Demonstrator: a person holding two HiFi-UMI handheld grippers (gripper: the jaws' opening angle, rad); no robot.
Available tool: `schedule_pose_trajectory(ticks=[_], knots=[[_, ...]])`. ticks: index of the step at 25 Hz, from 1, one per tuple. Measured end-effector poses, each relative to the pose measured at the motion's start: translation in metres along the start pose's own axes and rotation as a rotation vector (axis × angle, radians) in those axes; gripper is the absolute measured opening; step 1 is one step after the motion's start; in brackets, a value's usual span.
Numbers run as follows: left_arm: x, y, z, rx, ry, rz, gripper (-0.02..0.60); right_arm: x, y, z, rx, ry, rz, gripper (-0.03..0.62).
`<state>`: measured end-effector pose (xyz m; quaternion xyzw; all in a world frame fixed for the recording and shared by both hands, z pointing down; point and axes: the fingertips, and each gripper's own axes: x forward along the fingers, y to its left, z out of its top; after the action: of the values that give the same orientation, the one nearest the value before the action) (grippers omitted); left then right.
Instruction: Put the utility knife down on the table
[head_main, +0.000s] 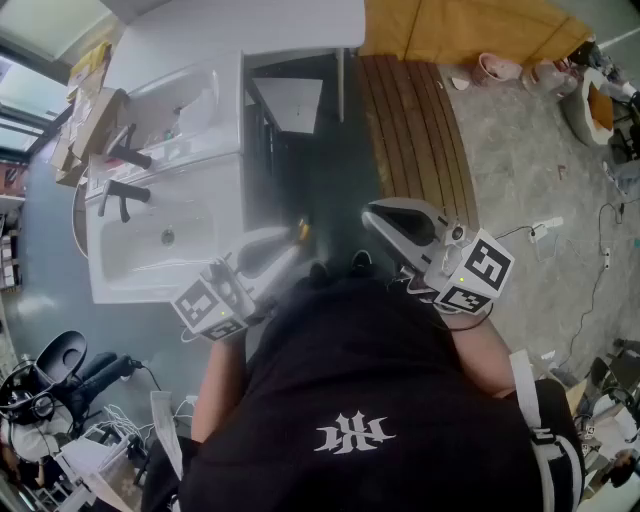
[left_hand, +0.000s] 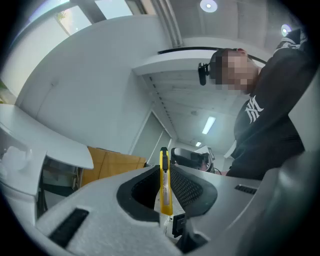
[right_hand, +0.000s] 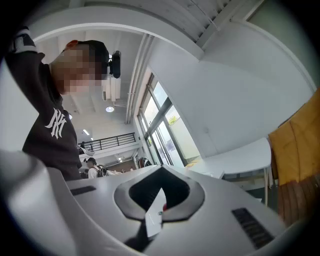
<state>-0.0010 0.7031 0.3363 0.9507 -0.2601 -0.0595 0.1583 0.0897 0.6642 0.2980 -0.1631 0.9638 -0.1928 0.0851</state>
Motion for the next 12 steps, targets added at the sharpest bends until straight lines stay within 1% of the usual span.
schedule_pose_trajectory(ticks=[4, 8, 10, 12], knots=[[0.007, 0.004, 0.001, -0.013, 0.011, 0.006, 0.060, -0.001, -0.009, 0.000, 0.025, -0.011, -0.010, 0.003], [0.019, 0.005, 0.000, 0.000, 0.001, 0.008, 0.060, -0.014, -0.028, 0.004, 0.070, -0.053, -0.059, 0.003], [0.026, 0.004, -0.001, 0.000, 0.002, 0.013, 0.060, -0.023, -0.034, 0.009, 0.084, -0.078, -0.062, 0.003], [0.032, 0.004, -0.001, 0.006, 0.004, 0.022, 0.060, -0.030, -0.038, 0.014, 0.071, -0.084, -0.056, 0.005]])
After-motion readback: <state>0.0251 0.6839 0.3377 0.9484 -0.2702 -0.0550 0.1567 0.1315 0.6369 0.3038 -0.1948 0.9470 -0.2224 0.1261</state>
